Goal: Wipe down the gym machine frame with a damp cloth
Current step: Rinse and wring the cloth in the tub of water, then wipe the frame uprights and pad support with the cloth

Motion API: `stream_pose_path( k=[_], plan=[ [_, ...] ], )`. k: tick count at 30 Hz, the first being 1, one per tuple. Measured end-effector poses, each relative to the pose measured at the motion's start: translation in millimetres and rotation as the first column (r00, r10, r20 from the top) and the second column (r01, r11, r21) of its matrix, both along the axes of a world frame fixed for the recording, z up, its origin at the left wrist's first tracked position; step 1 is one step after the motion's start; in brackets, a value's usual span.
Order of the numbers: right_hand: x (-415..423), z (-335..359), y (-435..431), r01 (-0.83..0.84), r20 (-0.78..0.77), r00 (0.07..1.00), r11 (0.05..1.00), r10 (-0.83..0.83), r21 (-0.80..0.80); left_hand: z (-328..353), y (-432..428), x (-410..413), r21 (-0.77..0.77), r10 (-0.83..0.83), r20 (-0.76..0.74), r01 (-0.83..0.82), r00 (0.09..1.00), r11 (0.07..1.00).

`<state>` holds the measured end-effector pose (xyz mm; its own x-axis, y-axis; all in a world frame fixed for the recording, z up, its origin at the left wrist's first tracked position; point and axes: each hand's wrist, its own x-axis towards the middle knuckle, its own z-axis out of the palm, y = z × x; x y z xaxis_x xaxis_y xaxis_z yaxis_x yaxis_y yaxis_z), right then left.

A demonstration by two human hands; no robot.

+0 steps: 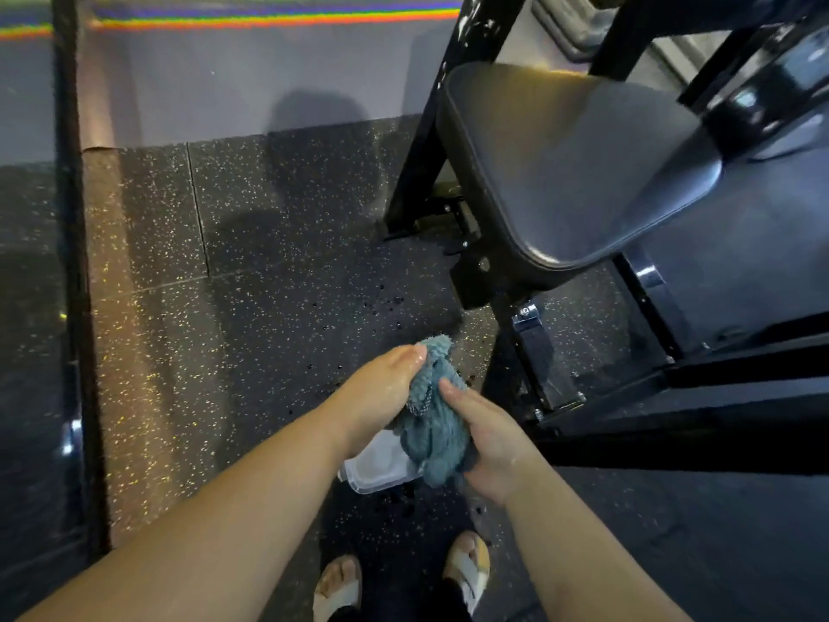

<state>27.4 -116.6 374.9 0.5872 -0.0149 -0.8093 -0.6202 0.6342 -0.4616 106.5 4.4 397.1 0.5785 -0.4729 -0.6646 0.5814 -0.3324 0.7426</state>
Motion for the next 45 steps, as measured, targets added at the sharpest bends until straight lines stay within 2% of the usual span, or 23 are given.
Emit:
stream_pose_path(
  k=[1,4,8,10,12,14,17,18,19,21,23,24,26,28,31,34,35,37,38,40,41,43,45],
  plan=[
    [-2.2,7.8,-3.5,0.088,0.012,0.996,0.996,-0.088,-0.008,8.5,-2.5,-0.3,-0.004,-0.024,-0.015,0.024,1.000,1.000],
    [-10.7,26.9,-24.8,0.222,0.010,0.974,0.946,-0.226,-0.235,27.9,-15.9,1.4,0.113,-0.120,0.052,0.114,0.991,0.987],
    [-36.7,42.7,-69.9,0.323,0.076,0.945,0.861,-0.320,-0.393,31.5,-45.3,6.4,0.355,-0.009,0.119,-0.034,0.993,0.934],
    [-53.5,44.9,-97.6,0.238,0.079,0.970,0.824,-0.231,-0.515,26.7,-62.3,7.1,0.447,-0.077,0.168,-0.007,0.983,0.895],
    [-68.4,48.9,-122.1,0.045,0.018,0.999,0.765,-0.043,-0.642,19.7,-81.6,6.1,0.470,-0.125,0.181,0.026,0.976,0.882],
    [-75.8,52.2,-136.2,-0.107,-0.074,0.994,0.702,0.077,-0.705,14.4,-94.4,5.3,0.483,-0.190,0.204,0.071,0.960,0.873],
    [-82.0,51.9,-165.7,-0.306,-0.230,0.952,0.603,0.201,-0.736,8.1,-123.3,4.5,0.447,-0.393,0.176,0.283,0.903,0.849],
    [-83.1,50.1,-172.8,-0.394,-0.292,0.919,0.547,0.266,-0.739,7.0,-128.5,4.1,0.413,-0.488,0.161,0.390,0.858,0.823],
    [-84.0,47.0,-179.9,-0.465,-0.353,0.884,0.491,0.308,-0.737,4.4,-133.2,5.0,0.407,-0.605,0.139,0.511,0.784,0.757],
    [-84.7,39.0,-191.3,-0.594,-0.483,0.802,0.377,0.353,-0.711,-6.1,-142.1,8.8,0.511,-0.851,0.122,0.703,0.511,0.495],
    [-82.8,32.9,-193.3,-0.653,-0.554,0.753,0.304,0.355,-0.694,-13.1,-149.2,11.6,0.647,-0.966,0.072,0.725,0.249,0.235],
    [-81.6,29.2,-191.9,-0.643,-0.555,0.763,0.296,0.331,-0.707,-17.8,-153.1,14.8,0.693,-0.984,0.061,0.702,0.169,0.164],
    [-79.2,24.1,-183.5,-0.563,-0.495,0.825,0.324,0.272,-0.760,-33.3,-158.6,21.1,0.727,-0.990,0.069,0.674,0.125,0.136],
    [-75.0,18.0,-170.1,-0.455,-0.410,0.890,0.356,0.198,-0.816,-40.8,-164.0,28.0,0.700,-0.986,0.111,0.694,0.127,0.169],
    [-51.9,8.3,-141.2,-0.172,-0.241,0.965,0.448,-0.102,-0.877,-49.5,-173.1,42.0,0.630,-0.948,0.113,0.717,0.297,0.300],
    [-14.0,-4.7,-106.8,0.114,-0.138,0.891,0.507,-0.433,-0.855,-46.8,-179.0,49.9,0.504,-0.876,0.099,0.735,0.472,0.453],
    [-1.0,-8.9,-96.3,0.236,-0.082,0.854,0.522,-0.515,-0.820,-49.3,-180.5,52.4,0.413,-0.820,0.016,0.743,0.571,0.526],
    [20.8,-15.6,-83.4,0.543,0.028,0.748,0.587,-0.663,-0.601,-57.6,-186.6,53.2,0.185,-0.638,-0.232,0.677,0.734,0.712],
    [27.7,-19.7,-81.0,0.668,0.051,0.687,0.603,-0.725,-0.436,-64.3,-190.2,53.1,0.133,-0.558,-0.314,0.617,0.768,0.775],
    [27.5,-34.4,-80.3,0.769,0.047,0.622,0.598,-0.782,-0.227,-88.4,-196.9,45.6,0.186,-0.499,-0.333,0.575,0.800,0.797],
    [24.4,-43.8,-82.0,0.760,0.024,0.628,0.606,-0.778,-0.233,-101.0,-199.2,43.4,0.218,-0.500,-0.302,0.569,0.812,0.793],
    [9.5,-73.0,-87.8,0.795,0.008,0.543,0.511,-0.839,-0.327,-131.8,-203.7,39.6,0.246,-0.506,-0.224,0.551,0.833,0.798],
    [-17.5,-107.9,-94.9,0.829,-0.021,0.344,0.315,-0.939,-0.463,-163.6,-209.9,36.5,0.259,-0.541,-0.187,0.572,0.820,0.778]
  ],
)
